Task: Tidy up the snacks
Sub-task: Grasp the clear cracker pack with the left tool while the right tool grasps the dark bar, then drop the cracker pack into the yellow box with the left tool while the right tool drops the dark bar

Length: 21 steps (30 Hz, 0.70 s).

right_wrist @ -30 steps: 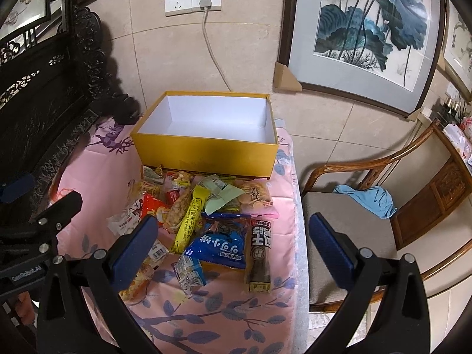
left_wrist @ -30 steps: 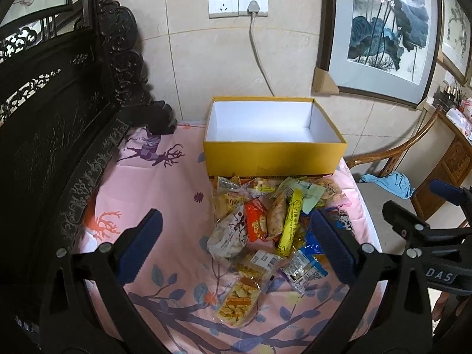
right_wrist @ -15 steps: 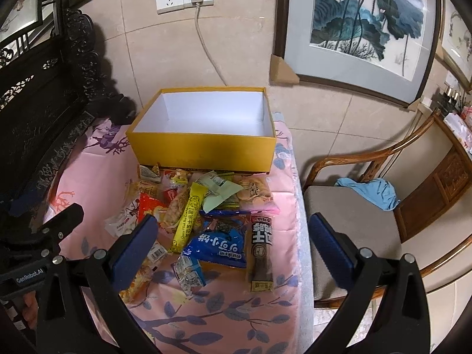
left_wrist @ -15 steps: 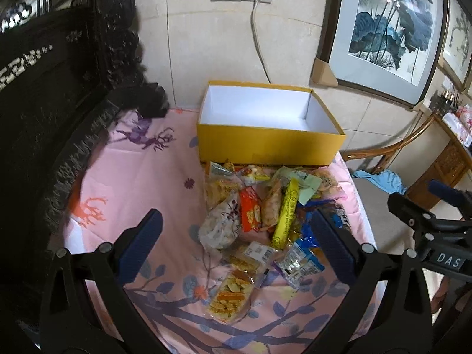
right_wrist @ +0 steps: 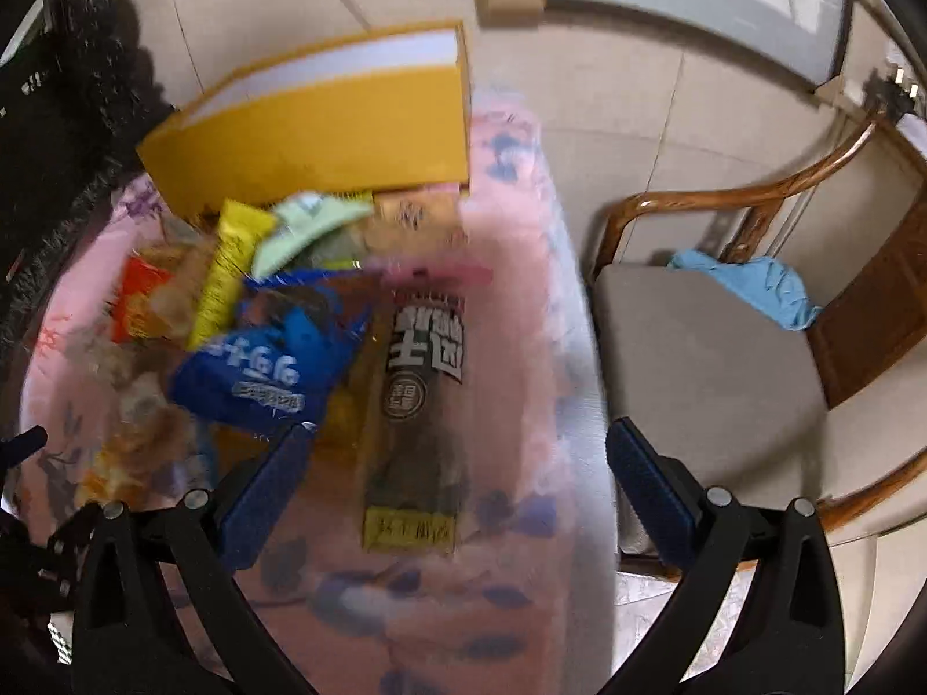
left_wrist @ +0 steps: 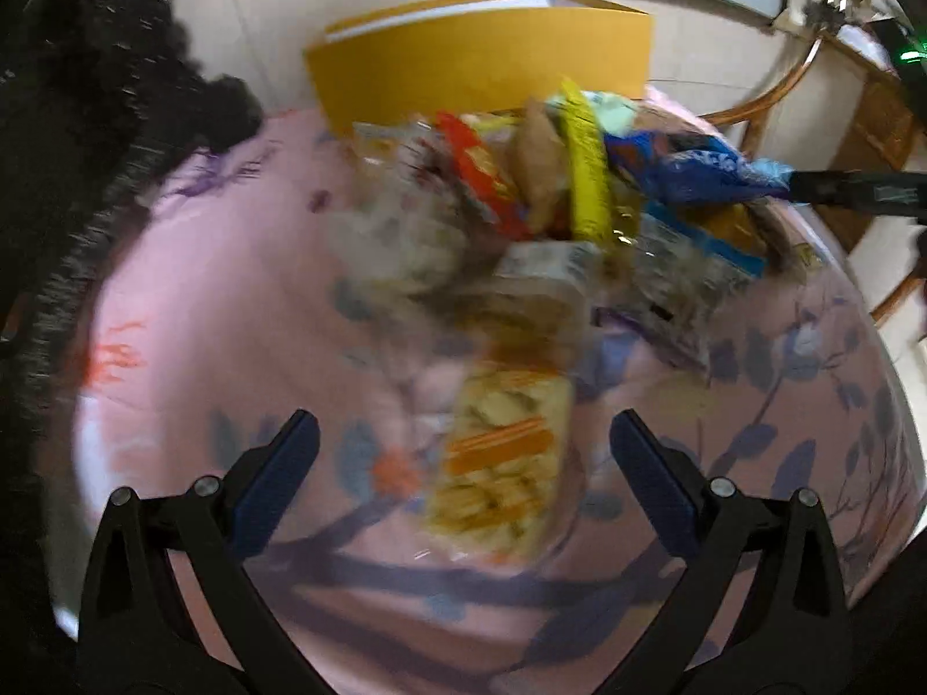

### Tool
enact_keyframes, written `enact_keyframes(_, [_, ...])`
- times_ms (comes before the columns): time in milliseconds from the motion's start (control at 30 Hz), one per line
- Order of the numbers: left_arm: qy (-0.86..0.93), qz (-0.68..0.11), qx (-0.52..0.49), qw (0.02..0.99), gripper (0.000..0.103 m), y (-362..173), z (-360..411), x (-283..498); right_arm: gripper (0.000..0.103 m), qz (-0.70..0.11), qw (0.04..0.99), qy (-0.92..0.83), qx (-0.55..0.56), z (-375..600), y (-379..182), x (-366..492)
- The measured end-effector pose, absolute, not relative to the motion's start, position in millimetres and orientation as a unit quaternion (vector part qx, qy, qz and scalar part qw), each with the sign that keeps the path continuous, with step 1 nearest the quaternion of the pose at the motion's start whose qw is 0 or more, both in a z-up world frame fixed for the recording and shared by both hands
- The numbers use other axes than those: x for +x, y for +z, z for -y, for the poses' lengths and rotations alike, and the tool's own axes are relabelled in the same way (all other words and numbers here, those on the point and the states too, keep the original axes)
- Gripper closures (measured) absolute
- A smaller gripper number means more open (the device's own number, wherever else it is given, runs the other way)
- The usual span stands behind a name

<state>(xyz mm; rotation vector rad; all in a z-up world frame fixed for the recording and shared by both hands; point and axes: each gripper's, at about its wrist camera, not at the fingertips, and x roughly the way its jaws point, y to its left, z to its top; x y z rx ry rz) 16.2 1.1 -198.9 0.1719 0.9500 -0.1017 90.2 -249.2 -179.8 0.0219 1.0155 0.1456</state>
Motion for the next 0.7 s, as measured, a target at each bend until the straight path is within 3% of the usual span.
enact_keyframes(100, [-0.053, -0.495, 0.084, 0.863, 0.002, -229.7, -1.0, 32.3, 0.001, -0.484, 0.869, 0.102, 0.012, 242.0, -203.1, 108.2])
enact_keyframes(267, [-0.042, -0.462, 0.023, 0.885, 0.002, -239.0, -23.0, 46.4, 0.001, -0.499, 0.854, 0.127, 0.075, 255.9, -219.2, 122.8])
enact_keyframes(400, [-0.032, -0.457, 0.025, 0.889, 0.003, -241.4, -21.7, 46.5, 0.001, -0.493, 0.860, 0.135, 0.021, 246.6, -215.7, 120.9])
enact_keyframes(433, [-0.038, -0.457, 0.026, 0.888, 0.011, -241.8, -21.0, 45.1, 0.001, -0.509, 0.852, 0.124, 0.020, 246.9, -212.4, 119.7])
enact_keyframes(467, [-0.048, -0.458, 0.023, 0.887, 0.031, -238.6, -20.4, 43.0, 0.001, -0.524, 0.843, 0.119, 0.025, 247.9, -208.5, 117.7])
enact_keyframes(533, [-0.052, -0.456, 0.022, 0.888, 0.053, -232.9, -17.4, 36.7, 0.001, -0.531, 0.842, 0.095, 0.005, 249.0, -205.0, 112.4])
enact_keyframes(633, [-0.054, -0.463, 0.024, 0.884, 0.057, -229.2, -15.4, 31.7, 0.001, -0.513, 0.853, 0.098, 0.000, 240.3, -215.7, 119.2])
enact_keyframes(667, [-0.054, -0.468, 0.023, 0.882, 0.057, -227.9, -15.0, 31.2, 0.005, -0.506, 0.857, 0.101, -0.001, 236.9, -216.7, 120.6])
enact_keyframes(700, [-0.053, -0.472, 0.015, 0.880, 0.057, -227.1, -16.1, 30.5, 0.041, -0.504, 0.858, 0.103, 0.002, 233.2, -220.1, 123.4])
